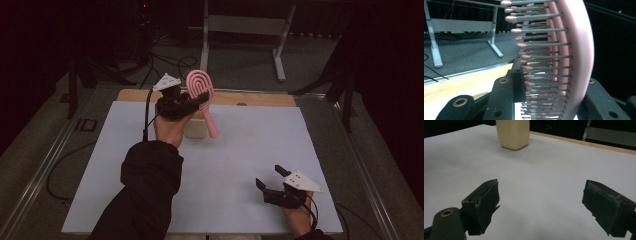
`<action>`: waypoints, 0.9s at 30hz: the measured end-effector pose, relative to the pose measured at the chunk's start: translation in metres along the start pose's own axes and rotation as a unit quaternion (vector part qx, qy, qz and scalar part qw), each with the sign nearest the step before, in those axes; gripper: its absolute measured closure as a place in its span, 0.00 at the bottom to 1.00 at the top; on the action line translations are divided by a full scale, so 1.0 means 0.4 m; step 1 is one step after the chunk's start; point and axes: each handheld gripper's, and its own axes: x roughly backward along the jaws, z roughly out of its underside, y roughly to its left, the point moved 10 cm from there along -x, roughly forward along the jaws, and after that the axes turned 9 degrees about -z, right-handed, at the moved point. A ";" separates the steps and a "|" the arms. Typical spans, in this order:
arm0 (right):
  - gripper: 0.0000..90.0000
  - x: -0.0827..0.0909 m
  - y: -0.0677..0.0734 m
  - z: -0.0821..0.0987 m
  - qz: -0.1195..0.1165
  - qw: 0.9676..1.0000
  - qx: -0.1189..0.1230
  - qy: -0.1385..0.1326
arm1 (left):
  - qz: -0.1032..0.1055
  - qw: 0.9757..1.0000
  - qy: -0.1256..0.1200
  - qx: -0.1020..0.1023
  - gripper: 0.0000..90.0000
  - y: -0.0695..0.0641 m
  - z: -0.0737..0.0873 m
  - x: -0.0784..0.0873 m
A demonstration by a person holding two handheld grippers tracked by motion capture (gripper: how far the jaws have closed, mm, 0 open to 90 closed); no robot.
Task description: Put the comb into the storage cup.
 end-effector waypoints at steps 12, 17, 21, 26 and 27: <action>0.15 -0.002 0.002 0.001 -0.003 1.000 0.000 0.001 | -0.025 1.000 -0.001 0.005 0.72 0.037 -0.027 -0.008; 0.15 -0.004 0.003 0.003 -0.003 1.000 0.000 0.002 | -0.036 0.999 -0.004 0.007 0.72 0.050 -0.033 -0.011; 0.15 -0.004 0.005 0.002 -0.004 1.000 0.002 0.003 | -0.049 0.999 -0.003 0.005 0.72 0.061 -0.035 -0.015; 0.15 -0.005 0.006 0.003 -0.005 1.000 0.002 0.004 | -0.062 0.998 -0.004 0.004 0.72 0.072 -0.039 -0.021; 0.15 -0.006 0.007 0.003 -0.005 1.000 0.001 0.004 | -0.064 0.998 -0.004 0.005 0.72 0.075 -0.039 -0.022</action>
